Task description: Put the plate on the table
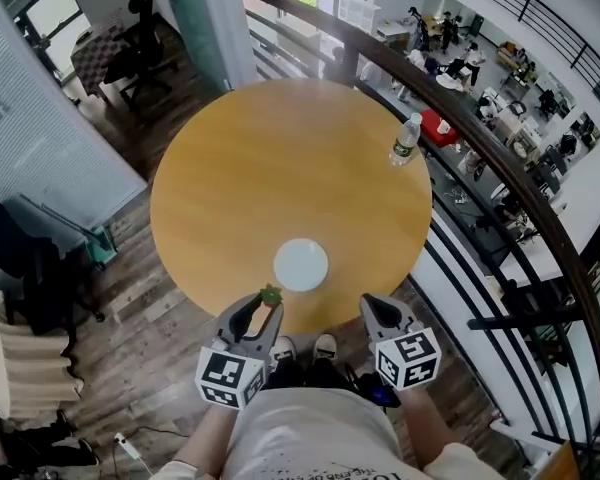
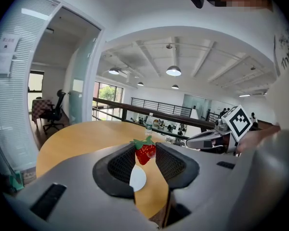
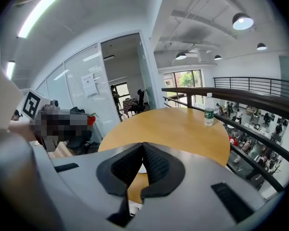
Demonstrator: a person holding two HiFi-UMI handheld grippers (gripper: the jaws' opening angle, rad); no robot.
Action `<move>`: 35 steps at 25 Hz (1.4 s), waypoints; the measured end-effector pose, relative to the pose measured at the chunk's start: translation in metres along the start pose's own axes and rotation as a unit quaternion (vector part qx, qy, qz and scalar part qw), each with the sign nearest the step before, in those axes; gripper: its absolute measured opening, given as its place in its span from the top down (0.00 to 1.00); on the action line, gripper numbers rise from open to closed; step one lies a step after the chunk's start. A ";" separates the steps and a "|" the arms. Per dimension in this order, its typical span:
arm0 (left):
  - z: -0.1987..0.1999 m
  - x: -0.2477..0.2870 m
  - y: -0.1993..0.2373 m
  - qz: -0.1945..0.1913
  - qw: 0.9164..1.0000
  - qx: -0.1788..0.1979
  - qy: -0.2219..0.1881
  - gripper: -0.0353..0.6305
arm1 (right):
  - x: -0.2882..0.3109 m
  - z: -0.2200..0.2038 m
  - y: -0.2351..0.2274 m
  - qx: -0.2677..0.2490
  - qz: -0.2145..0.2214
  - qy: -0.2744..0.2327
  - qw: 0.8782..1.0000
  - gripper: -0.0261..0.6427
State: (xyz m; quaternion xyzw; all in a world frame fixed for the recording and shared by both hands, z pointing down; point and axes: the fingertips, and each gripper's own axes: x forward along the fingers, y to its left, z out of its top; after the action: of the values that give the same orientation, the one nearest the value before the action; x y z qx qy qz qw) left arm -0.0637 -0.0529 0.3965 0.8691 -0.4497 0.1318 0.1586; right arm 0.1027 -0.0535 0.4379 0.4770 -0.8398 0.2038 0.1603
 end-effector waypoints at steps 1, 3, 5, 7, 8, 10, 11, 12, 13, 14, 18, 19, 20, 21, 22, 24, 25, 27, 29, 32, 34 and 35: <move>0.001 0.002 0.006 -0.002 1.000 0.001 0.000 0.73 | 0.008 0.002 0.002 -0.001 0.001 0.002 1.000 0.93; 0.001 0.003 0.014 -0.003 1.000 0.000 0.002 0.73 | 0.018 0.005 0.005 -0.003 0.002 0.005 1.000 0.93; -0.001 0.003 0.020 -0.003 1.000 -0.004 0.006 0.73 | 0.024 0.010 0.007 -0.003 0.000 0.005 1.000 0.93; -0.004 0.005 0.025 -0.004 1.000 -0.009 0.011 0.73 | 0.029 0.013 0.007 -0.002 -0.001 0.004 1.000 0.93; -0.006 0.007 0.026 -0.005 1.000 -0.011 0.013 0.73 | 0.030 0.013 0.006 -0.001 -0.001 0.005 1.000 0.93; -0.012 0.011 0.028 -0.008 1.000 -0.011 0.019 0.73 | 0.033 0.010 0.005 0.000 -0.003 0.006 1.000 0.93; -0.014 0.014 0.028 -0.009 1.000 -0.010 0.021 0.73 | 0.034 0.008 0.004 0.001 -0.004 0.007 1.000 0.93; -0.016 0.017 0.029 -0.011 1.000 -0.010 0.024 0.73 | 0.035 0.006 0.003 0.001 -0.005 0.008 1.000 0.93; -0.018 0.020 0.031 -0.013 1.000 -0.011 0.027 0.73 | 0.037 0.005 0.002 0.001 -0.006 0.010 1.000 0.93; -0.018 0.024 0.033 -0.014 0.999 -0.012 0.029 0.73 | 0.039 0.005 0.000 0.001 -0.008 0.012 1.000 0.93; -0.017 0.039 0.047 -0.018 0.999 -0.012 0.036 0.73 | 0.051 0.007 -0.006 0.001 -0.012 0.019 1.000 0.93; -0.017 0.042 0.050 -0.019 0.999 -0.010 0.037 0.73 | 0.054 0.007 -0.007 0.002 -0.013 0.020 1.000 0.93; -0.019 0.044 0.053 -0.020 0.999 -0.008 0.040 0.73 | 0.057 0.006 -0.007 0.003 -0.013 0.022 1.000 0.93; -0.020 0.047 0.055 -0.021 0.999 -0.007 0.043 0.73 | 0.060 0.006 -0.007 0.004 -0.013 0.024 1.000 0.93; -0.023 0.051 0.057 -0.022 0.999 -0.006 0.047 0.73 | 0.063 0.005 -0.008 0.005 -0.012 0.025 1.000 0.93; -0.028 0.058 0.057 -0.026 0.998 -0.004 0.054 0.73 | 0.069 0.005 -0.011 0.006 -0.010 0.025 1.000 0.93; -0.031 0.060 0.056 -0.029 0.998 -0.004 0.057 0.73 | 0.071 0.004 -0.012 0.006 -0.009 0.025 1.000 0.93; -0.037 0.064 0.054 -0.033 0.997 -0.005 0.063 0.73 | 0.075 0.003 -0.012 0.005 -0.007 0.026 1.000 0.93; -0.042 0.069 0.054 -0.035 0.997 -0.004 0.068 0.73 | 0.080 0.002 -0.013 0.002 -0.004 0.028 1.000 0.93; -0.048 0.081 0.053 -0.038 0.996 0.002 0.076 0.73 | 0.087 -0.001 -0.017 0.004 -0.001 0.033 0.999 0.93; -0.053 0.087 0.056 -0.040 0.996 0.002 0.080 0.73 | 0.094 -0.003 -0.017 0.004 0.001 0.038 0.999 0.93; -0.056 0.089 0.060 -0.040 0.996 0.000 0.081 0.73 | 0.099 -0.004 -0.016 0.003 0.002 0.040 0.999 0.93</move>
State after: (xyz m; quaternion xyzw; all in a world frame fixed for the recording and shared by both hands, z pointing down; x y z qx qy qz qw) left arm -0.0677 -0.1298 0.4899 0.8730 -0.3999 0.1953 0.1992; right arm 0.0681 -0.1311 0.4904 0.4672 -0.8331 0.2255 0.1920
